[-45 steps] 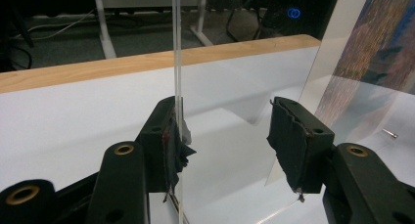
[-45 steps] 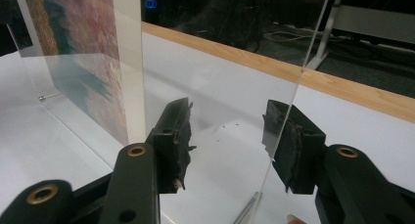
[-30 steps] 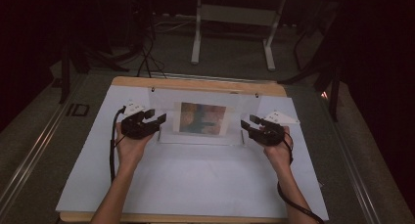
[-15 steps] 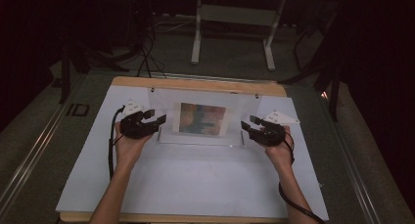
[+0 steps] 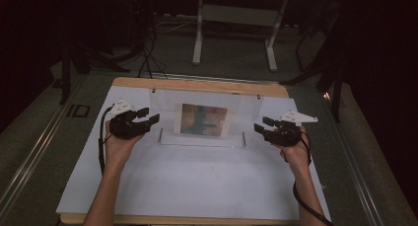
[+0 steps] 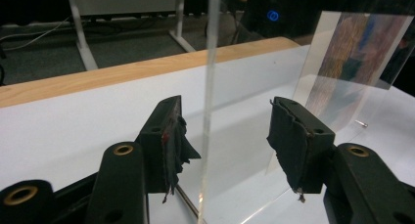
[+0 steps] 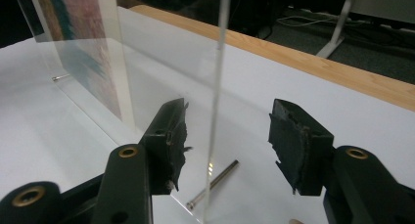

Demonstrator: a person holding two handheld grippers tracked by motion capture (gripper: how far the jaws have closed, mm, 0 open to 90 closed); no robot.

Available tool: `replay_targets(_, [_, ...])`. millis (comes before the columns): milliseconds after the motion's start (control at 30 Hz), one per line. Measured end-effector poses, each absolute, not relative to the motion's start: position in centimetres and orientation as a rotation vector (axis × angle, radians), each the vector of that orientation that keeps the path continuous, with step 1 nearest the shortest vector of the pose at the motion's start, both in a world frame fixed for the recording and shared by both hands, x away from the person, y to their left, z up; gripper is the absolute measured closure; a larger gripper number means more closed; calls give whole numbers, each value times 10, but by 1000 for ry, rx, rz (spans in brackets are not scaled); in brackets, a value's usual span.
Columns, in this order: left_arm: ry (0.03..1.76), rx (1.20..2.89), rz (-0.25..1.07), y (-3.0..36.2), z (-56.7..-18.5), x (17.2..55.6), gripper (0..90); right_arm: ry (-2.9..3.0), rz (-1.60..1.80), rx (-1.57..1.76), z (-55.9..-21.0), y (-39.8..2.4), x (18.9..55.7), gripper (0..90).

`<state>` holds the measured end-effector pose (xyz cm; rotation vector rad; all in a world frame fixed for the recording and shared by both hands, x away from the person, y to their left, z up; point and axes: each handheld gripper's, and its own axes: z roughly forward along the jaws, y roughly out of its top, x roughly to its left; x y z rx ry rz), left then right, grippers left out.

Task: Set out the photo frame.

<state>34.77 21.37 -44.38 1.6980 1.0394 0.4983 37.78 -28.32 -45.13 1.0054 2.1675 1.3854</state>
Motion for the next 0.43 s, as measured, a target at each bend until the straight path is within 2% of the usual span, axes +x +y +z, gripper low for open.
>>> replay_targets(433, [1124, 1676, 484, 238, -449, 351, 480, 2196, 1291, 1066, -454, -302, 383, 472])
